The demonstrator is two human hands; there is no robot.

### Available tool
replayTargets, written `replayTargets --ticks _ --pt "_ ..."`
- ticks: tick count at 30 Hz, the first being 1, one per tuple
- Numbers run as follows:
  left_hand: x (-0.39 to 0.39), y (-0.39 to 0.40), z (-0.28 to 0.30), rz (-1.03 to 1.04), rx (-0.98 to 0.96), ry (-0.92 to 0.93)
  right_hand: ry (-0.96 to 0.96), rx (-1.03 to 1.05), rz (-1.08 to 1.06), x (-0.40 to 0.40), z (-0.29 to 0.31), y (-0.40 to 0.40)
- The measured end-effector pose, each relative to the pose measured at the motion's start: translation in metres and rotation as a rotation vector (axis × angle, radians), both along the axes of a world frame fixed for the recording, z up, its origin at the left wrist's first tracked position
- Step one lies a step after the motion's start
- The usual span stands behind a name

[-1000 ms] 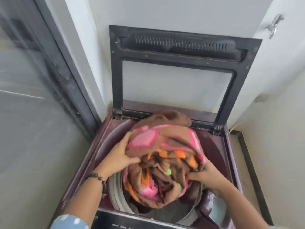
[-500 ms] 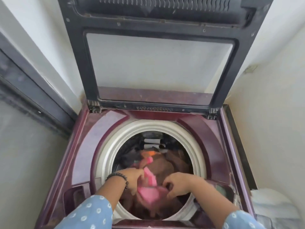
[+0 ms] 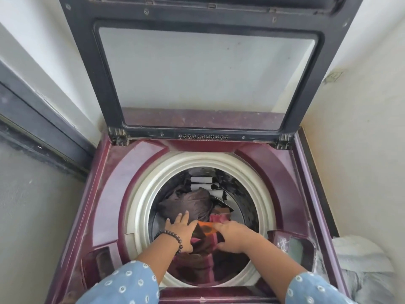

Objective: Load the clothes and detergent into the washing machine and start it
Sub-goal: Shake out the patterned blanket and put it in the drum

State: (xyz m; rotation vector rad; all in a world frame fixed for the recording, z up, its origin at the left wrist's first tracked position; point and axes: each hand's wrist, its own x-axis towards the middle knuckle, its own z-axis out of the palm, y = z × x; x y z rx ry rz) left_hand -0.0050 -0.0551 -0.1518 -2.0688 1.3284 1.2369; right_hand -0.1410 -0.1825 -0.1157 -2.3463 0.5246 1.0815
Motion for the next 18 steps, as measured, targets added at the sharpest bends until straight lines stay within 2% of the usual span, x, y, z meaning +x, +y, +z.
replayTargets --ticks 4,8,11,14,18 --pt "-0.006 -0.002 0.008 -0.051 -0.035 -0.058 -0.129 -0.023 -0.051 0.004 0.009 0.001" --pt "-0.008 -0.013 0.031 -0.077 -0.223 -0.204 -0.239 -0.084 -0.128 0.007 0.019 0.0" --pt "-0.01 -0.019 0.048 -0.046 -0.312 -0.234 -0.299 -0.174 -0.2 0.0 0.029 0.0" --pt "-0.019 -0.018 0.065 0.011 -0.468 -0.272 -0.442 -0.305 -0.29 -0.009 0.043 0.001" --pt "-0.035 -0.015 0.083 0.022 -0.715 -0.407 -0.61 -0.359 -0.296 -0.022 0.052 0.002"
